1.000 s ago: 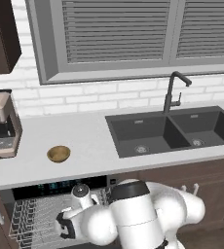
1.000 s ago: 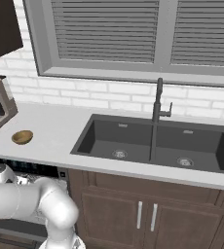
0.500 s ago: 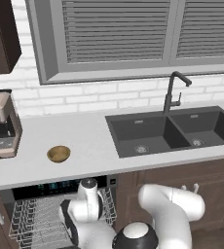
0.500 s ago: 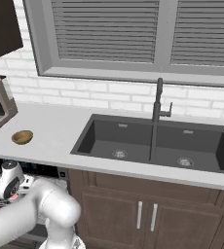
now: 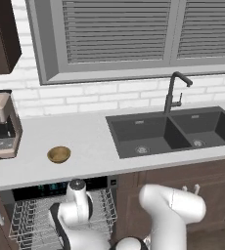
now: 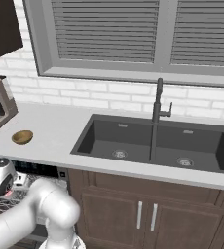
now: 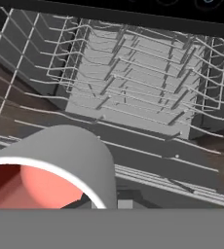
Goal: Pick up the cup and bowl from the counter, place them in the dishwasher, and close the dishwasher door.
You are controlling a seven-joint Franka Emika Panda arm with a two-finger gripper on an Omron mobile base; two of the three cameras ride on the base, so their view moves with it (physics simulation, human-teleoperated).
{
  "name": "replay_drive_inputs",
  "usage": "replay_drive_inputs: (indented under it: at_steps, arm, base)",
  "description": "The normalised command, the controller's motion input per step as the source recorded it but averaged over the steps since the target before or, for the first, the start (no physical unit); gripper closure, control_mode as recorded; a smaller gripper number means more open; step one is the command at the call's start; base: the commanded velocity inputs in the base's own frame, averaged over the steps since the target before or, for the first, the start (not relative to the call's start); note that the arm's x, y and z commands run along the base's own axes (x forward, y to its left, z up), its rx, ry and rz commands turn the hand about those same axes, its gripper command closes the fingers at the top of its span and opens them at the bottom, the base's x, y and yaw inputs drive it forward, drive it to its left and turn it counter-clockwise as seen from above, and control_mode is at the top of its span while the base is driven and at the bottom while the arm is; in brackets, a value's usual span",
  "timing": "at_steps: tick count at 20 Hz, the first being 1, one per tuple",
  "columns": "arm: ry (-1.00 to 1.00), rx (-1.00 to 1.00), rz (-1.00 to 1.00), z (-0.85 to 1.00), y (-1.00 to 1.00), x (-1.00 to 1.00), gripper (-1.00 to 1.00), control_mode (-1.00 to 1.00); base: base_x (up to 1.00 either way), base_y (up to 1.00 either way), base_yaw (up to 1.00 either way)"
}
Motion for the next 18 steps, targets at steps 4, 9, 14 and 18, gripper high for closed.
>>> replay_drive_inputs:
  at_steps: [4,9,14,18]
  arm:
    - [0.0,0.0,0.0,0.0,0.28,0.42,1.0,-1.0]
    - [0.0,0.0,0.0,-0.12,0.14,0.31,1.0,-1.0]
    - [0.03,0.0,0.0,-0.43,0.16,0.17,1.0,-1.0]
    - [0.05,-0.01,-0.01,-0.6,0.14,0.08,1.0,-1.0]
  base:
    - [0.0,0.0,0.0]
    - [0.0,0.0,0.0]
    - [0.0,0.0,0.0]
    - [0.0,0.0,0.0]
